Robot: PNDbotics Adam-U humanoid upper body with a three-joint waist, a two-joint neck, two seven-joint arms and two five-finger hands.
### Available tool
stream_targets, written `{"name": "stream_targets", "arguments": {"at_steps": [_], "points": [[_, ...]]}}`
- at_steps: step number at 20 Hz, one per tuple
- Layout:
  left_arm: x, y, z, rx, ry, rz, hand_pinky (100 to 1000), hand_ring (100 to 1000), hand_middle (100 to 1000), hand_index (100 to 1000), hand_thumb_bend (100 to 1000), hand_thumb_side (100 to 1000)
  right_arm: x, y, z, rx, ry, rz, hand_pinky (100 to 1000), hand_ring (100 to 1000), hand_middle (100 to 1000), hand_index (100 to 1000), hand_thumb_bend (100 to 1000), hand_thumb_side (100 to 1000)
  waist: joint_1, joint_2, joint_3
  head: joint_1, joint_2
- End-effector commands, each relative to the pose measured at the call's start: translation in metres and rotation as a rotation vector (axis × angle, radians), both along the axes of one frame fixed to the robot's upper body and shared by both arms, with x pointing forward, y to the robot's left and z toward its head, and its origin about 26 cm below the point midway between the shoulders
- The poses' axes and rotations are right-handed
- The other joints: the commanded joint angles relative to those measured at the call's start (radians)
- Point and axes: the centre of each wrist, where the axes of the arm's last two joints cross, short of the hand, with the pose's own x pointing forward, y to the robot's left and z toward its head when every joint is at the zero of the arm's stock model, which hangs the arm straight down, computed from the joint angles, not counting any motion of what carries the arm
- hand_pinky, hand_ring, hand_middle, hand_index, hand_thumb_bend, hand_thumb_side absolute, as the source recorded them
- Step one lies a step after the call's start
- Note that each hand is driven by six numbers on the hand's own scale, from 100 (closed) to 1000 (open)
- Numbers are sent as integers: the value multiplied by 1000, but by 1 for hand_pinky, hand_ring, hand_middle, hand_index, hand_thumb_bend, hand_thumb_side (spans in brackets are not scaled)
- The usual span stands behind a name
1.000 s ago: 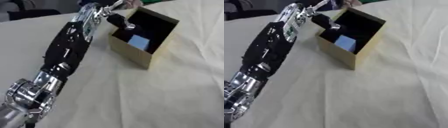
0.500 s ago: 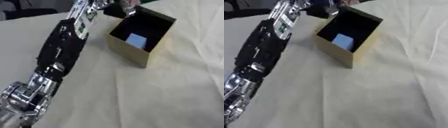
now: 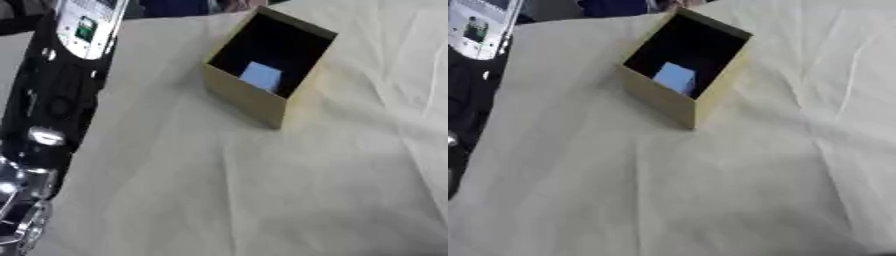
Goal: Pick up objects on the table and place them in the box.
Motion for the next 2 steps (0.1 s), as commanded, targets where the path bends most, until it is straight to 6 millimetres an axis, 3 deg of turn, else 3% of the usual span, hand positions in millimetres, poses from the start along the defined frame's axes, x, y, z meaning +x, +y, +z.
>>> {"name": "stream_targets", "arguments": {"at_steps": [1, 2], "points": [[-30, 19, 21, -90, -77, -16, 852, 814, 638, 783, 248, 649, -2, -3, 5, -11, -25, -21, 637, 775, 586, 718, 100, 798, -12, -25, 7, -14, 11], [-37, 24, 21, -126, -78, -25, 853, 810, 636, 783, 230, 664, -3, -3, 5, -7, -24, -27, 637, 775, 586, 718, 100, 798, -14, -26, 12, -18, 12]]}}
